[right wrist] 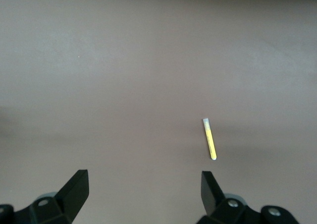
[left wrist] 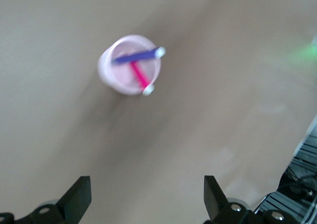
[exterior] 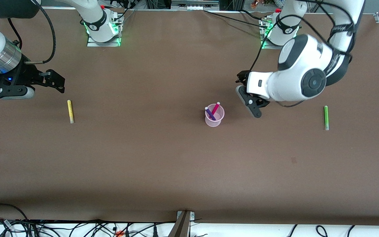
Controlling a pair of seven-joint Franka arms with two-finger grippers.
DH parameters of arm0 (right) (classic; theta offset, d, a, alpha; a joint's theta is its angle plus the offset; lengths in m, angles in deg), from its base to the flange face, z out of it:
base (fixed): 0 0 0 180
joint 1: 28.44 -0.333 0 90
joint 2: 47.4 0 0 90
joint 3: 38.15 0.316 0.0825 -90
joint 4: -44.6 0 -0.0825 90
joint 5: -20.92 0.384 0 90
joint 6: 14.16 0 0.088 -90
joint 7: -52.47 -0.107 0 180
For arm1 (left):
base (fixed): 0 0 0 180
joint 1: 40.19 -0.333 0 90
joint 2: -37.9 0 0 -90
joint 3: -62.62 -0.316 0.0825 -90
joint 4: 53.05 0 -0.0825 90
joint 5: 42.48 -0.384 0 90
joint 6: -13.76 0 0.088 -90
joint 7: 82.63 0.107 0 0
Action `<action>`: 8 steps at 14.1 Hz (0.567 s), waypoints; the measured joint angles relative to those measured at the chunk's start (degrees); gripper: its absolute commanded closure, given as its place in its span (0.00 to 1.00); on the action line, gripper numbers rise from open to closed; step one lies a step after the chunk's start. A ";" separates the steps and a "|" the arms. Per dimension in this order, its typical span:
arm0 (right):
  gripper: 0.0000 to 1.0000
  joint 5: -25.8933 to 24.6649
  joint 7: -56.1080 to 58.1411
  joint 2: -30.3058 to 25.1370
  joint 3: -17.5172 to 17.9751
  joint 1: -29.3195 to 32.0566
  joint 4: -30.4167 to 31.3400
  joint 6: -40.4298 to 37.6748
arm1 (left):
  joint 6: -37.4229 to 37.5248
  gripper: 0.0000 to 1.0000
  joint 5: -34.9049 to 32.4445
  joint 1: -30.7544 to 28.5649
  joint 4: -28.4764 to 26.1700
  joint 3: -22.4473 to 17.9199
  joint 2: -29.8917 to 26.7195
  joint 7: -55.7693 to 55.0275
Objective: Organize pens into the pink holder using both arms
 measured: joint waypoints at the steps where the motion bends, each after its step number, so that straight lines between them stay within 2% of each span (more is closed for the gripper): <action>1: 0.00 0.01 -0.01 0.03 0.02 -0.03 0.00 -0.02 | 2.24 0.00 -2.44 0.03 0.56 0.08 -1.15 -5.96; 4: 0.00 0.02 -0.15 0.07 0.14 -0.13 -0.01 -0.03 | 6.34 0.00 -10.69 -0.02 1.68 0.03 -4.35 -22.64; 6: 0.00 0.03 -0.15 0.08 0.21 -0.20 -0.02 -0.05 | 7.98 0.00 -16.09 -1.12 3.48 -0.44 -6.08 -27.07; 8: 0.00 0.03 -0.16 0.08 0.22 -0.24 -0.02 -0.07 | 8.32 0.00 -16.81 -6.14 5.06 -1.23 -7.37 -27.83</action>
